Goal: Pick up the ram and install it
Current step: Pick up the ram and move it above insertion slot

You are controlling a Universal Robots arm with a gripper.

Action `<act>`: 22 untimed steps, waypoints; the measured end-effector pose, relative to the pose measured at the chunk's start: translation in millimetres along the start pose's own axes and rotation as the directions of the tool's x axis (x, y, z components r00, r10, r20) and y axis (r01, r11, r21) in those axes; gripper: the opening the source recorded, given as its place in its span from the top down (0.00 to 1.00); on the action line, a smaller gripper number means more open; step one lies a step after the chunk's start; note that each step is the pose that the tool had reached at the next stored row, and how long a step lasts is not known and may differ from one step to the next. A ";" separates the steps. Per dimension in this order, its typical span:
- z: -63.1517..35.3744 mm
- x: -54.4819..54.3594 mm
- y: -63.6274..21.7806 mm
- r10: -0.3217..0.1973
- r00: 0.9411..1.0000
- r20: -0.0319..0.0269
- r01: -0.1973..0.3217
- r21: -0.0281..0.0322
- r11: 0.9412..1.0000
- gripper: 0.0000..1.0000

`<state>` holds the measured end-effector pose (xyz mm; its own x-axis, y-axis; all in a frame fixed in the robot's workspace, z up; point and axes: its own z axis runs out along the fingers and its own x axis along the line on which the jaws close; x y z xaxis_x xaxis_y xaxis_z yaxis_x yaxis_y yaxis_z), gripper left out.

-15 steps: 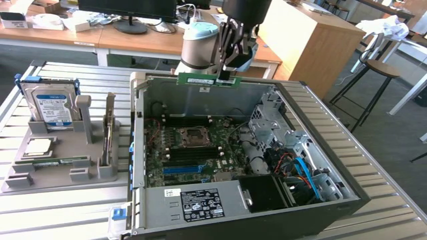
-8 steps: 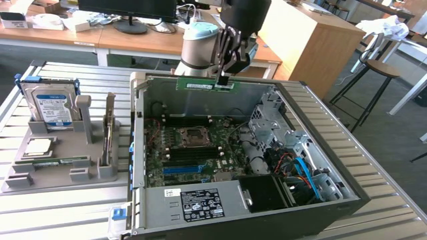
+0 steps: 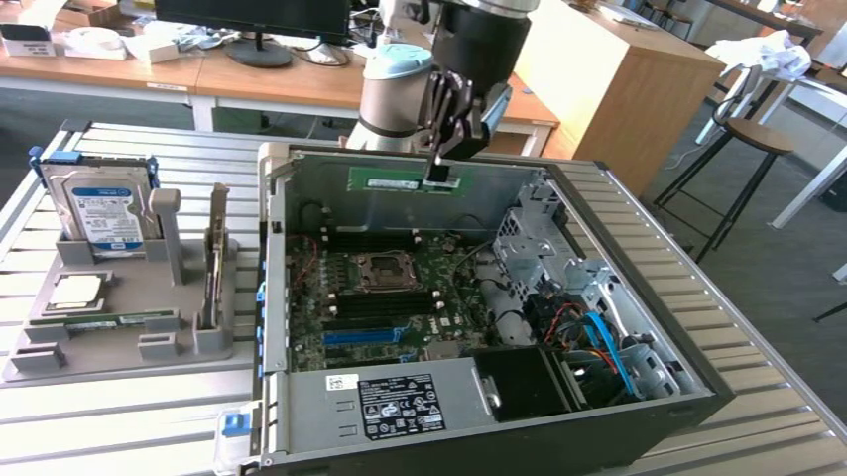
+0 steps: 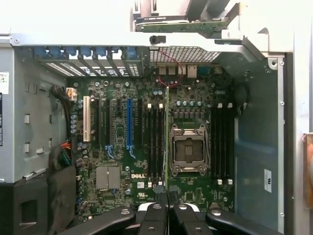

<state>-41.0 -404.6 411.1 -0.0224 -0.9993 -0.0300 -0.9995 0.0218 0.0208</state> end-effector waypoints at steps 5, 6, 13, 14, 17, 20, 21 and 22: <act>9.0 0.3 -0.2 0.000 1.000 0.000 0.000 0.000 1.000 0.89; 10.9 0.3 -0.2 0.000 1.000 0.000 0.000 0.000 1.000 0.89; 23.6 0.7 -0.5 0.000 1.000 0.000 0.000 0.000 1.000 0.89; 25.6 0.8 -0.5 0.000 1.000 0.000 0.000 0.000 1.000 0.89; 31.0 0.9 -0.6 0.000 1.000 0.000 0.000 0.000 1.000 0.89; 36.3 1.1 -0.7 0.000 1.000 0.000 0.000 0.000 1.000 0.89; 38.1 1.2 -0.8 0.000 1.000 0.000 0.000 0.000 1.000 0.89; 40.1 1.2 -0.8 0.000 1.000 0.000 0.000 0.000 1.000 0.89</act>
<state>-41.0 -404.6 371.0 -0.0224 -0.9993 -0.0300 -0.9996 0.0218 0.0206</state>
